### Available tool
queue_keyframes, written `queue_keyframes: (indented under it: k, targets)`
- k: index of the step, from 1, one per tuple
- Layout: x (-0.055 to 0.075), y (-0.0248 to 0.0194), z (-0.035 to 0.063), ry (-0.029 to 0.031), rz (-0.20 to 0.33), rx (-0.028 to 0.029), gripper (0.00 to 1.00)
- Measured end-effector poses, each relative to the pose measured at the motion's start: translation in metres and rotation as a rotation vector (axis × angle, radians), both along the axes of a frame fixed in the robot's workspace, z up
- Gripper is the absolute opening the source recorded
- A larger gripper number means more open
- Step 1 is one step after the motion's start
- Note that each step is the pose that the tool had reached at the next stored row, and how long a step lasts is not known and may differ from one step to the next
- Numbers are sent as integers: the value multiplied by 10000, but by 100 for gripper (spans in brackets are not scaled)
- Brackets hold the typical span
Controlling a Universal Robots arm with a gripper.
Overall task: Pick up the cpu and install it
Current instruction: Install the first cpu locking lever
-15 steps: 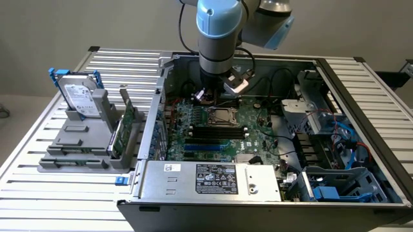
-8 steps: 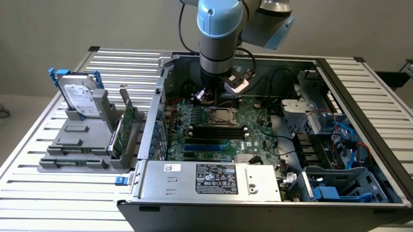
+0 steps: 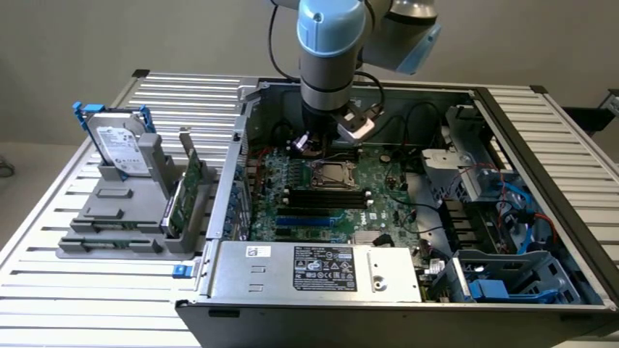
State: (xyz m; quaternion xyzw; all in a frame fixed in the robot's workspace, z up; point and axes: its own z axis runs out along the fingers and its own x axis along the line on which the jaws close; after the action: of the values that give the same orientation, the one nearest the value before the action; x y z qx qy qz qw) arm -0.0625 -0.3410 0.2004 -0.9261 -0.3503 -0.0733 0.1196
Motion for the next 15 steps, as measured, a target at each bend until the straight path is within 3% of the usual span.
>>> queue_keyframes:
  k: [15]
  targets:
    - [43, 29, 0, 0, 0, -139, 11]
